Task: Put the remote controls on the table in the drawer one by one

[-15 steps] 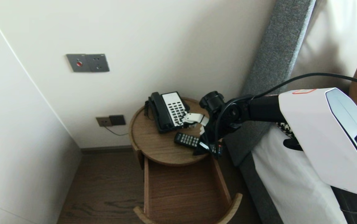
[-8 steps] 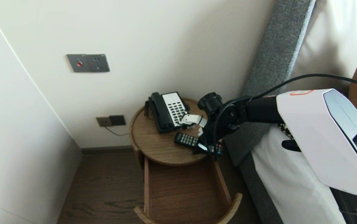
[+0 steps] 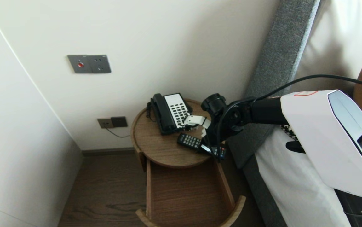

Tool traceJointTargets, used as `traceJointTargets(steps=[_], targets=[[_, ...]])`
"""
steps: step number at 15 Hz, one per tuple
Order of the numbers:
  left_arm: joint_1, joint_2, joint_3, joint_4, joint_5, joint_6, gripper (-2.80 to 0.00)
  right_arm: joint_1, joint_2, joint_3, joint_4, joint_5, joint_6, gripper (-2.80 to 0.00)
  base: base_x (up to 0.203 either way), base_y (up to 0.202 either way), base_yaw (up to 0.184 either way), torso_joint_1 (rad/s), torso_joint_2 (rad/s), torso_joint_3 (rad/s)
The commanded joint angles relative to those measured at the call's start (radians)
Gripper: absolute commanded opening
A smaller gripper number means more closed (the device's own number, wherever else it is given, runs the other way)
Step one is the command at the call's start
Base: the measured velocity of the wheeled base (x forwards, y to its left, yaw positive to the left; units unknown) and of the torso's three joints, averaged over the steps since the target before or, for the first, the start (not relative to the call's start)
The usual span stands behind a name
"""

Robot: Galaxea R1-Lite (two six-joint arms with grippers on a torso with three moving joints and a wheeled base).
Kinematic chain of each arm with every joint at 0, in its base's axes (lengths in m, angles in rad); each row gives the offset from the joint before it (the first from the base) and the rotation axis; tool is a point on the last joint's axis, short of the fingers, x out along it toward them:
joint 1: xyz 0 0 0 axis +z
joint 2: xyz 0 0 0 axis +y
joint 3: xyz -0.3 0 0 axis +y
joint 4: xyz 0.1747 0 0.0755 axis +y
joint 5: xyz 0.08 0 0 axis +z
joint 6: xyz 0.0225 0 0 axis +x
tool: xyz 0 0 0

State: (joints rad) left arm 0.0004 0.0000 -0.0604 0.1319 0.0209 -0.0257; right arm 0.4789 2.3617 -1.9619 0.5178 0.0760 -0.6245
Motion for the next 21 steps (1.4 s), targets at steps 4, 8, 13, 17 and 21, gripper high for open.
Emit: traceJointTargets(steps=[4, 8, 13, 17, 21], targets=[[0.001, 0.0, 0.0, 0.001, 0.001, 0.0, -2.8, 0.003, -0.032, 0.009, 0.04, 0.002, 0.0, -2.8, 0.0, 0.0, 0.0, 0.0, 0.0, 0.0], [0.0, 0.0, 0.0, 0.0, 0.001, 0.0, -2.8, 0.003, -0.073, 0.026, 0.059, 0.002, 0.002, -2.8, 0.0, 0.0, 0.0, 0.0, 0.0, 0.0], [0.001, 0.0, 0.001, 0.0, 0.001, 0.0, -2.8, 0.008, -0.097, 0.026, 0.062, 0.002, 0.003, -2.8, 0.0, 0.0, 0.0, 0.0, 0.0, 0.0], [0.001, 0.0, 0.0, 0.001, 0.001, 0.0, -2.8, 0.009, -0.137, 0.053, 0.069, 0.002, 0.005, -2.8, 0.0, 0.0, 0.0, 0.0, 0.0, 0.0], [0.0, 0.0, 0.001, 0.002, 0.001, 0.0, -2.8, 0.007, -0.187, 0.097, 0.07, 0.005, 0.005, -2.8, 0.0, 0.0, 0.0, 0.0, 0.0, 0.0]])
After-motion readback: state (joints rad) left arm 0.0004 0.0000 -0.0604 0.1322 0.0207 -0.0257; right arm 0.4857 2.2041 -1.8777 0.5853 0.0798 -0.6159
